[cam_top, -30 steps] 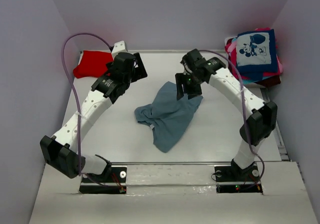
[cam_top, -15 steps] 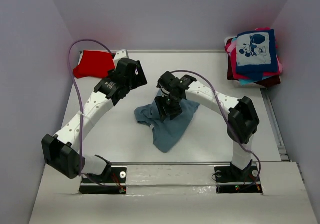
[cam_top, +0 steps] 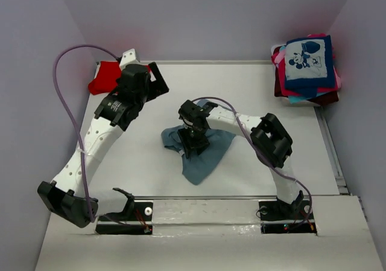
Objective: Fold and stack the t-shirts
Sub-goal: Flatten out the tshirt
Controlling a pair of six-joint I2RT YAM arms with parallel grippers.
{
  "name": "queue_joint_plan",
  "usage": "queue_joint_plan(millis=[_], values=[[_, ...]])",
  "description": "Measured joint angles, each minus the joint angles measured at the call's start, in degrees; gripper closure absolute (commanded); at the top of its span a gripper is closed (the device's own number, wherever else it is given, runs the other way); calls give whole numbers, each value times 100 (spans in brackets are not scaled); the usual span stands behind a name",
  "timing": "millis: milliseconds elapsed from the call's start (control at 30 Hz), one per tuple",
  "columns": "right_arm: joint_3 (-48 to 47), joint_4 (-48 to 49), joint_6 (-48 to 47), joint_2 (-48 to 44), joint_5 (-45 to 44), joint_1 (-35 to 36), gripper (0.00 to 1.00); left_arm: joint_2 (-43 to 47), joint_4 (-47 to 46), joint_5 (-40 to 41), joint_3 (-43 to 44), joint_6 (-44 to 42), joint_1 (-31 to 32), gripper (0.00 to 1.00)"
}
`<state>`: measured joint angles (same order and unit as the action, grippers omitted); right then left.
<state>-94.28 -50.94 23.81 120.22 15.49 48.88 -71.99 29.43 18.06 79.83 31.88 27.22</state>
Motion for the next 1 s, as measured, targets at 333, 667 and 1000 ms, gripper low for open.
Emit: queue_joint_plan(millis=[333, 667, 1000], values=[[-136, 66, 20, 175, -70, 44, 61, 450, -4, -111, 57, -111, -409, 1], [-162, 76, 63, 378, -210, 44, 87, 448, -61, -295, 57, -109, -409, 1], [-1080, -376, 33, 411, -584, 50, 93, 448, -98, -306, 50, -107, -409, 1]])
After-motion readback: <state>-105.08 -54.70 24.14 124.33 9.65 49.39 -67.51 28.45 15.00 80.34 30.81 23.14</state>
